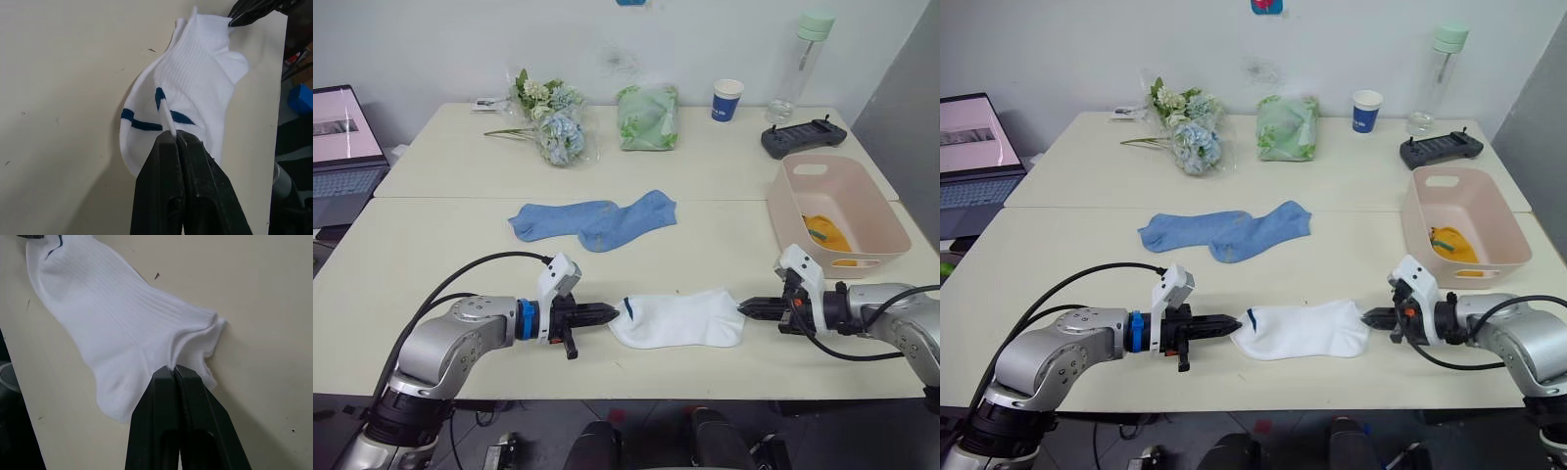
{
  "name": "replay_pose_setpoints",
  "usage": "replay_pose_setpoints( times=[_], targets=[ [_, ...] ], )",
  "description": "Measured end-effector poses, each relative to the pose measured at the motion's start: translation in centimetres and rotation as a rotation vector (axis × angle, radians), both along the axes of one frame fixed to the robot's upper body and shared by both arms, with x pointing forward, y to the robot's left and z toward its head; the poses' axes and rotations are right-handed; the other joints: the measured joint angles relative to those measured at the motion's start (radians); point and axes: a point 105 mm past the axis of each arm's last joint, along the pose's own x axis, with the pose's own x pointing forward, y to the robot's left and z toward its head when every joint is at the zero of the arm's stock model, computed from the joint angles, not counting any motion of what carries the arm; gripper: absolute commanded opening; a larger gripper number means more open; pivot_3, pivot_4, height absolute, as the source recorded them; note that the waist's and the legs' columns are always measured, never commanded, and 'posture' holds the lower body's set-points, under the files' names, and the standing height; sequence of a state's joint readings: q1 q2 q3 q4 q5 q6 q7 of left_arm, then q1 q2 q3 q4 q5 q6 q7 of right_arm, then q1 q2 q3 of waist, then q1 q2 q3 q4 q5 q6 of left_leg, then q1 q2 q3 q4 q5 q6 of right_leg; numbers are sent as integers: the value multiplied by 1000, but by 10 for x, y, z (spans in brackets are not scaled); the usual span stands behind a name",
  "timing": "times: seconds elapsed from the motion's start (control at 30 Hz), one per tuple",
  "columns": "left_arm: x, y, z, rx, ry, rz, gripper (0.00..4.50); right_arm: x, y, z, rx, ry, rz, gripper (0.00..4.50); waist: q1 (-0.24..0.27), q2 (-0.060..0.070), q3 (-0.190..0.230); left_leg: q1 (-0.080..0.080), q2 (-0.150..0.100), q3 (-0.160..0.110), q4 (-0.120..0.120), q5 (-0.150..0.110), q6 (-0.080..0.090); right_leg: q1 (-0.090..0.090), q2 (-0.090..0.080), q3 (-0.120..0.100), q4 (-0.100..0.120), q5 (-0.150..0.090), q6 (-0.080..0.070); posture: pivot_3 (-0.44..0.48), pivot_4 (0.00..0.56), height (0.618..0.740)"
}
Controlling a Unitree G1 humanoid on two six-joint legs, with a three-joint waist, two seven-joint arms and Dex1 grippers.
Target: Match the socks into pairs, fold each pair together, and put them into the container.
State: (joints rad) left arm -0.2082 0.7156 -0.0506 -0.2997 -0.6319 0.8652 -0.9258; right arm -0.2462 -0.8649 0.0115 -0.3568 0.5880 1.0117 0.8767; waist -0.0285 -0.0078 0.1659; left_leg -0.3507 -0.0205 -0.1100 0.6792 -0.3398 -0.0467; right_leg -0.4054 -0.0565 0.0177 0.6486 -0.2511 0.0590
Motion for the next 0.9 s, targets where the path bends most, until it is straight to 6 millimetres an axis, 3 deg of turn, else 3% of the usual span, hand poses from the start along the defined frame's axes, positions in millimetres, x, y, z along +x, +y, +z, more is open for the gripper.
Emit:
replay_pose_setpoints(
  times=[0.8, 0.83, 0.9],
  targets=[
    [4, 5, -12, 62, -28, 11, 0, 5, 0, -5, -19, -23, -1, 20, 0, 0, 0, 0, 0, 0, 0, 0, 0, 0, 0, 0, 0, 0, 0, 0, 150, 740],
    [5, 5, -11, 63, -33, 11, 0, 5, 0, -5, -18, -25, 1, 446, 0, 0, 0, 0, 0, 0, 0, 0, 0, 0, 0, 0, 0, 0, 0, 0, 150, 740],
    [6, 3, -10, 50, -52, 7, 580, 5, 0, -5, -15, -24, 5, 933, 0, 0, 0, 0, 0, 0, 0, 0, 0, 0, 0, 0, 0, 0, 0, 0, 150, 740]
  ],
)
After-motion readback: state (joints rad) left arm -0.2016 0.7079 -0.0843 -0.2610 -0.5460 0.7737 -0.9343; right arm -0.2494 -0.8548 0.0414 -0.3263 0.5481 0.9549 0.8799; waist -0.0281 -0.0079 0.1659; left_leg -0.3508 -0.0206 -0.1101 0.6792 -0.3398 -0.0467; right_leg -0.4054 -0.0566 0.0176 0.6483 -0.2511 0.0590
